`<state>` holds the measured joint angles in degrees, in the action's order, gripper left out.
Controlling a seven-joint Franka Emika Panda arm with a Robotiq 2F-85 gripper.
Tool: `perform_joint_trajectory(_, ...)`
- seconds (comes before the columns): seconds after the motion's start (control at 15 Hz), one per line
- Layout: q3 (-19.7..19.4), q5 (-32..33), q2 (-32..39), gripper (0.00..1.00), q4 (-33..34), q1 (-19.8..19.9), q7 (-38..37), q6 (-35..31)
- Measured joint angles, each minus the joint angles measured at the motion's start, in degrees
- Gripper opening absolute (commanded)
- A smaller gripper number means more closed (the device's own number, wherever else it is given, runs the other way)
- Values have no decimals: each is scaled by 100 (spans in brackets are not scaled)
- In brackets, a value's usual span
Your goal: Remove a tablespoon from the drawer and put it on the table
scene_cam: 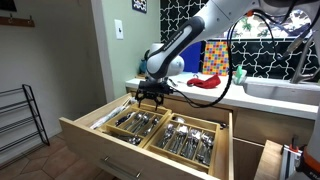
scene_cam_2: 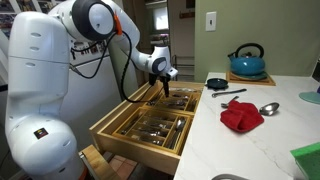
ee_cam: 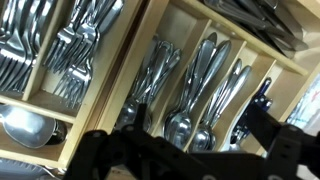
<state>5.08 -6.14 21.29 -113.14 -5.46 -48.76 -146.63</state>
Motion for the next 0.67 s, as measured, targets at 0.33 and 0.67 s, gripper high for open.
perform_joint_trajectory(0.33,-149,-187,554,68,350,-103,-111,-128)
perform_joint_trajectory(0.67,-305,-239,983,50,637,-145,-294,-281)
